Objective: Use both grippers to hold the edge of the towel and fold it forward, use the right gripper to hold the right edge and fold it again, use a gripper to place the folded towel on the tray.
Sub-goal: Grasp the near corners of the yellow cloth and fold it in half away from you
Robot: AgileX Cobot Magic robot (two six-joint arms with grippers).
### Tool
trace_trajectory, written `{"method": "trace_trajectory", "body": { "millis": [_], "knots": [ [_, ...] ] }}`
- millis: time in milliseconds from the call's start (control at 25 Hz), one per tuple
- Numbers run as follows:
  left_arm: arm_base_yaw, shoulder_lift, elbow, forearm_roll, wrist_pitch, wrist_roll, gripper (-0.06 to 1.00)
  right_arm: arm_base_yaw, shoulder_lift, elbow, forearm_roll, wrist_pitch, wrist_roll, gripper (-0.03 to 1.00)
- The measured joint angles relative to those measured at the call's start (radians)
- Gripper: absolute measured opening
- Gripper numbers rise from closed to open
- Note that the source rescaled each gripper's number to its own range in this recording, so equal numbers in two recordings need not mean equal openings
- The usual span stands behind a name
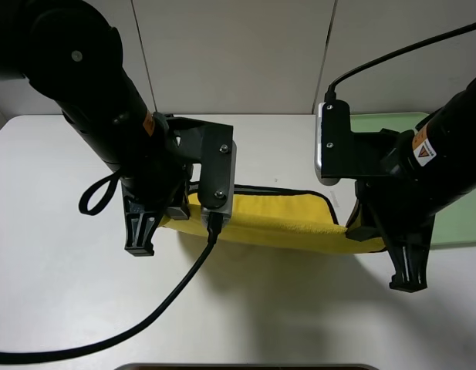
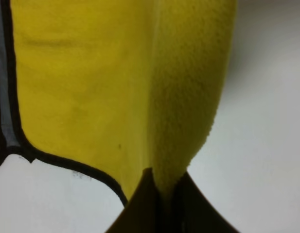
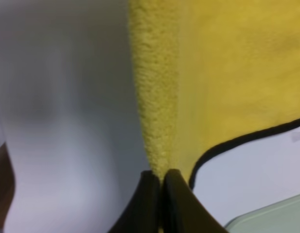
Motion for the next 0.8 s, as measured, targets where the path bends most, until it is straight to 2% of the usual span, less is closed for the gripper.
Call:
{"method": "trace_trajectory", "body": {
  "millis": [480,800],
  "knots": [
    [0.001,0.045,0.000,0.066,-0.075,0.000,0.00,0.000,0.042,0.000,-0.089,-0.030,0.031,0.00],
    [0.077,0.081,0.000,0.066,-0.153,0.000,0.00,-0.012,0.105,-0.002,-0.126,-0.106,0.068,0.00]
  ]
}}
